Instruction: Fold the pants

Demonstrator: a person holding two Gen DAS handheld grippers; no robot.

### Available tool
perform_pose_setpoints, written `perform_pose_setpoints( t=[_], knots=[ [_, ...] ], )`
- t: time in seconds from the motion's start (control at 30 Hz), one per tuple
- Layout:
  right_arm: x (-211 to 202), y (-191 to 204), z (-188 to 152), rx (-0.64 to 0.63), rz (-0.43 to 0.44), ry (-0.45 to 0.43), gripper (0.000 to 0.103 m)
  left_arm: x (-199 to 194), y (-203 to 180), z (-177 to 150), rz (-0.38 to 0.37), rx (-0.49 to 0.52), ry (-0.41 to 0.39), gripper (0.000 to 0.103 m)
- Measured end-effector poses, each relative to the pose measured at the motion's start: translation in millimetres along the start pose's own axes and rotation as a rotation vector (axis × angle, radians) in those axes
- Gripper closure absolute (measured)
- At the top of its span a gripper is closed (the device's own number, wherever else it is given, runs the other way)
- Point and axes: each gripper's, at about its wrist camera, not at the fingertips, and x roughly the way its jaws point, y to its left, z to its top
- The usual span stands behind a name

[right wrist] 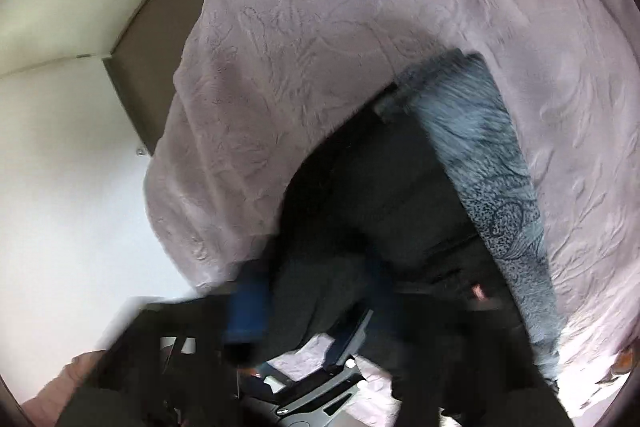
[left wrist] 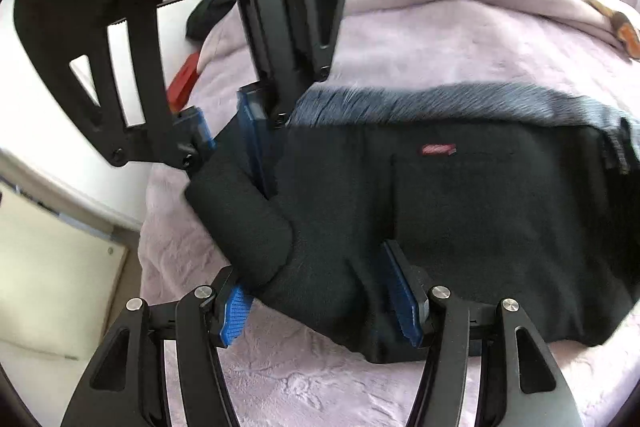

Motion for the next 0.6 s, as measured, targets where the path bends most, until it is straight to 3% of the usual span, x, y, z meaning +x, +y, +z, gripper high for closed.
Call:
perform_pose_setpoints(
  t=[0.13, 0.27, 0.47, 0.53, 0.6],
  knots=[
    [-31, -5, -32, -0.044, 0.016, -0.093, 0.091, -34, -10, 12, -0.024, 0.021, -0.05, 0.042],
    [-74, -33, -85, -0.006, 0.182, -0.251, 0.091, -73, -20, 29, -0.072, 0.04, -0.101, 0.042],
    [-128, -100, -204, 0.087, 0.496, -0.557, 0.091, -135, -63, 59, -0.137, 0.145, -0.198, 0.042],
    [-138, -118, -239, 0.104, 0.558, -0.635, 0.091, -155, -89, 68, -0.18, 0.201, -0.227, 0.042],
    [-144, -134, -282, 0.106, 0.66, -0.728, 0.091, -177, -123, 73, -0.275, 0.274, -0.244, 0.042]
  ],
)
